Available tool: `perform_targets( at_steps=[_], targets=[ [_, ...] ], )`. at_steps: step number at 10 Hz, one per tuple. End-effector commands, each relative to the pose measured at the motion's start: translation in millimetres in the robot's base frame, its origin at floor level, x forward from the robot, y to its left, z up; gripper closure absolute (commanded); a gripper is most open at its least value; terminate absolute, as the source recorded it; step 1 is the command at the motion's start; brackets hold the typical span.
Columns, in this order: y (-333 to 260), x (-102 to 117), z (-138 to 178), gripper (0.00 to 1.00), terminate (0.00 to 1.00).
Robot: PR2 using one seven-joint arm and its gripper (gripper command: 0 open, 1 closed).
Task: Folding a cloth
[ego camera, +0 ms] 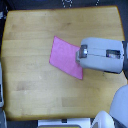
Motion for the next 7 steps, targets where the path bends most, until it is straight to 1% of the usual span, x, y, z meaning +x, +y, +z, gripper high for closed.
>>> perform_targets(
  at_steps=[1,2,3,4,5,7],
  targets=[
    [70.0,26.9,36.1,1.0,0.0],
    [102.7,40.7,40.1,1.0,0.0],
    [116.5,47.0,39.3,1.0,0.0],
    [140.7,59.1,34.1,1.0,0.0],
    [143.2,59.9,33.2,1.0,0.0],
    [169.7,80.4,22.3,1.0,0.0]
  ],
)
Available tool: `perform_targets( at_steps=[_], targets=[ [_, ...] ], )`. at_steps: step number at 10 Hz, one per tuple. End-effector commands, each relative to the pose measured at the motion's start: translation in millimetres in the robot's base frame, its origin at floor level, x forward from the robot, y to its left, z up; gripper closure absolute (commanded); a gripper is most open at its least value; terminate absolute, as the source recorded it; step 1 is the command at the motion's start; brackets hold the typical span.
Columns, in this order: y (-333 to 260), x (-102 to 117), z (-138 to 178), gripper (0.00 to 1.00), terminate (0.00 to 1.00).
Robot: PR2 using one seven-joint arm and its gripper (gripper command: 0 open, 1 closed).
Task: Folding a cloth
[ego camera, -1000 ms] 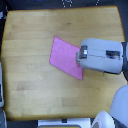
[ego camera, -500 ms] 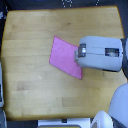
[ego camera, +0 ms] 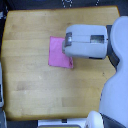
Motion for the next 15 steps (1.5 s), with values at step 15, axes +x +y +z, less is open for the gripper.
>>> perform_targets(
  at_steps=[15],
  targets=[
    [183.9,37.4,-48.6,1.0,0.0]
  ],
)
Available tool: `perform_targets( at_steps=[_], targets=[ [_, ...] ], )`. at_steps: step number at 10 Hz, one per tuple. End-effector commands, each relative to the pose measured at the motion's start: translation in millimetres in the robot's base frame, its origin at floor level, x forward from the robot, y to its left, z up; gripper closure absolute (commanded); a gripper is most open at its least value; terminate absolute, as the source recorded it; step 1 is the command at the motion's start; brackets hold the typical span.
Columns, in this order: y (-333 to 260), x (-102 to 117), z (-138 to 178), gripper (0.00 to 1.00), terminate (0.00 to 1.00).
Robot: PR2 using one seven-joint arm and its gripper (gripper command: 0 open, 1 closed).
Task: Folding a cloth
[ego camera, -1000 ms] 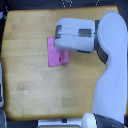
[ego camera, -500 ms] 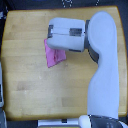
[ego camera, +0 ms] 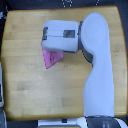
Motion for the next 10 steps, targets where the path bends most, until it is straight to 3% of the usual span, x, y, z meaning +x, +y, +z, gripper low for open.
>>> perform_targets(
  at_steps=[1,5,6,10],
  targets=[
    [19.3,-1.5,-6.7,1.0,0.0],
    [48.7,-5.3,-3.0,1.0,0.0],
    [47.6,-3.4,-1.8,0.0,0.0],
    [33.4,2.3,0.8,0.0,0.0]
  ],
)
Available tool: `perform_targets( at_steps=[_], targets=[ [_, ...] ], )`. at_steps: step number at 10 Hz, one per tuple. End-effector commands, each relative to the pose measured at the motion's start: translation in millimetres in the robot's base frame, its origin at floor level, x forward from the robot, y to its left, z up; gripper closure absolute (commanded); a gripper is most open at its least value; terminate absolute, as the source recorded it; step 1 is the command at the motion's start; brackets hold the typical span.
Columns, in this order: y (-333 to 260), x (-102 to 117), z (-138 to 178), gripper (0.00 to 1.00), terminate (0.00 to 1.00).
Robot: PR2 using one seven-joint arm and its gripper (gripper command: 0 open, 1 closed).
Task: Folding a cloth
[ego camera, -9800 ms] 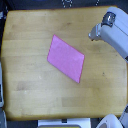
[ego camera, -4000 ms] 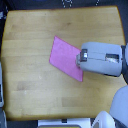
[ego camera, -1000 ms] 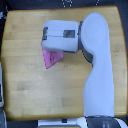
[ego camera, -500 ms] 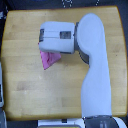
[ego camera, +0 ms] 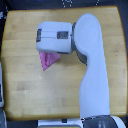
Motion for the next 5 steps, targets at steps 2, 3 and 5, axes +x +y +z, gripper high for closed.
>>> perform_targets(
  at_steps=[2,3,5],
  targets=[
    [-11.4,7.2,0.9,0.0,0.0],
    [-13.3,6.8,0.8,0.0,0.0],
    [-15.6,9.5,-0.3,0.0,0.0]
  ],
)
